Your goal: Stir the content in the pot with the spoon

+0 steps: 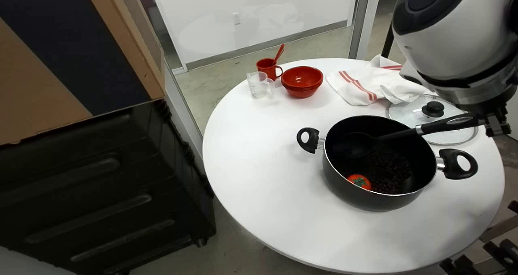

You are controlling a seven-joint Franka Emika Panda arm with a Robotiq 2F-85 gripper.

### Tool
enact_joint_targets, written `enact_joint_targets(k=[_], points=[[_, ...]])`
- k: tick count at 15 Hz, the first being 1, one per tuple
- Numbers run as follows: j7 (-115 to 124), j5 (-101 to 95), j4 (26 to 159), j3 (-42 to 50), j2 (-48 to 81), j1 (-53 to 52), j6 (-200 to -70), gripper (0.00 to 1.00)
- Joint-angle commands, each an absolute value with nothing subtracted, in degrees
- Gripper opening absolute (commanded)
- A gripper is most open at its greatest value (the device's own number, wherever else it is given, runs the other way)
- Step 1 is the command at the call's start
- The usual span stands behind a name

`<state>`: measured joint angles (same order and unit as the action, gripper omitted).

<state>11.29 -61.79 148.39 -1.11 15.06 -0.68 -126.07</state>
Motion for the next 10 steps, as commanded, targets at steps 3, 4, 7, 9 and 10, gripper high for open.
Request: enact_joint_targets(k=[3, 4, 7, 9, 10], points=[[13.71, -64.74, 146.24, -0.65, 17.31, -1.73, -122.19, 0.07], [13.24, -65.26, 146.16, -0.48, 16.94, -1.45, -121.94, 0.07], [12.0, -66.72, 146.23, -0.08, 15.48, -0.74, -121.48, 0.07], [11.23, -66.96, 146.72, -0.01, 14.35, -0.38, -121.36, 0.07], [10.9, -66.95, 147.2, -0.01, 13.67, -0.22, -121.35, 0.07]])
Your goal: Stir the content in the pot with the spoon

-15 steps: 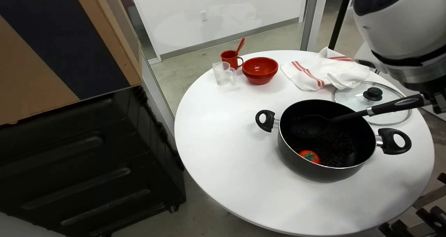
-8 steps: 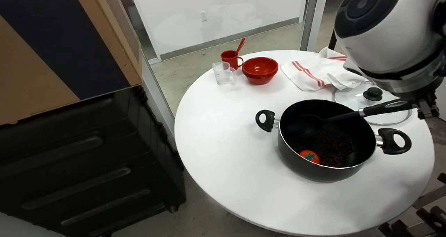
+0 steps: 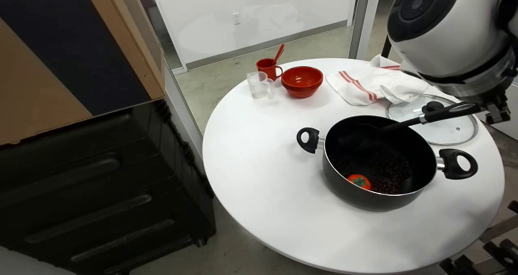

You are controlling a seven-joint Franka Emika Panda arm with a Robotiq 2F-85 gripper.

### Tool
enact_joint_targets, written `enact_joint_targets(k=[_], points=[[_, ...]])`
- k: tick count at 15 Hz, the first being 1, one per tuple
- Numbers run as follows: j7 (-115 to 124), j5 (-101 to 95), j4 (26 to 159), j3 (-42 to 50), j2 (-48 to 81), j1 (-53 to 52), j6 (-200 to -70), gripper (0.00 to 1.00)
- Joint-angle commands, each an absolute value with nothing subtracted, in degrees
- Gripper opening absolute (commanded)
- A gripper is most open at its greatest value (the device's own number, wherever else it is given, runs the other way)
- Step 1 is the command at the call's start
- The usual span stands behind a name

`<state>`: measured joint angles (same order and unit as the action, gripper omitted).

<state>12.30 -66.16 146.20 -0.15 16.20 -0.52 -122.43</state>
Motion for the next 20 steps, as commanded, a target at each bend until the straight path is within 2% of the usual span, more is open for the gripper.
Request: enact_joint_targets(k=[1, 20], points=[[10.62, -67.06, 147.59, 0.0, 13.13, -0.12, -121.15, 0.07], [13.81, -73.65, 155.89, -4.25, 13.55, -2.91, -122.52, 0.07]])
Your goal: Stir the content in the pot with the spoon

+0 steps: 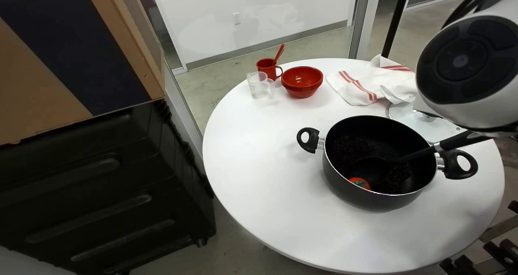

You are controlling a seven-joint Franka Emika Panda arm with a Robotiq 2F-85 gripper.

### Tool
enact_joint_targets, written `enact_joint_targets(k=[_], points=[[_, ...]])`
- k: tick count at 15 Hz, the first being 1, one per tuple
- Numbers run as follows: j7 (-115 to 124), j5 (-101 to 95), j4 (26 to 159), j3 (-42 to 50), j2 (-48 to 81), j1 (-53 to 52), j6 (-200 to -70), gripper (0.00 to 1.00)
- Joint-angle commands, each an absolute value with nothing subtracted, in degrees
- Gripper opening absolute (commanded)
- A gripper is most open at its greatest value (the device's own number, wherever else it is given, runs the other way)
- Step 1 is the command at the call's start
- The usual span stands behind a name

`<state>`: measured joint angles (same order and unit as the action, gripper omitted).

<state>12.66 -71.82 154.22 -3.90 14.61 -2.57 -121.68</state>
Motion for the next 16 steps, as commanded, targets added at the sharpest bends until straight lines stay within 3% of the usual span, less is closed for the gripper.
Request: enact_joint_targets(k=[1, 16], points=[[13.75, -73.69, 156.07, -4.33, 13.53, -2.82, -122.77, 0.07], [24.31, -74.16, 143.23, -2.87, 20.83, -2.36, -127.01, 0.07]])
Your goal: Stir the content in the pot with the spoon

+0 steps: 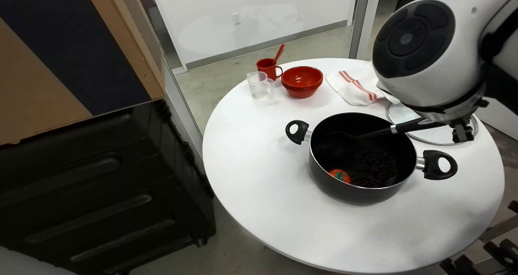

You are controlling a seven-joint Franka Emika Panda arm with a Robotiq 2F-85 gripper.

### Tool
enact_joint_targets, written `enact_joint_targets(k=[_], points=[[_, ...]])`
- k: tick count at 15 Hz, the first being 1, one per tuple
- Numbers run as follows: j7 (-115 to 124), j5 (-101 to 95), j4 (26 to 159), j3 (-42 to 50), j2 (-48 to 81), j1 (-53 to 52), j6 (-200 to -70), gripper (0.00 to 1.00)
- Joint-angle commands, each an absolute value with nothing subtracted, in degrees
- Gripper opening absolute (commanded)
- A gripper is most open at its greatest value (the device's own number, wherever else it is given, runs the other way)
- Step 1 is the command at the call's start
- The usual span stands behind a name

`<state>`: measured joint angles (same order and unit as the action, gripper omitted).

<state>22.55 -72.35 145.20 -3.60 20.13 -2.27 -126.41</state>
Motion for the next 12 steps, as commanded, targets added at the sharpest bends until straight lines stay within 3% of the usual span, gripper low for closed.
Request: enact_joint_targets(k=[1, 12], points=[[24.07, -74.36, 142.93, -2.74, 20.83, -2.27, -126.98, 0.07], [11.54, -81.32, 152.7, 1.69, 8.23, 3.29, -127.0, 0.07]])
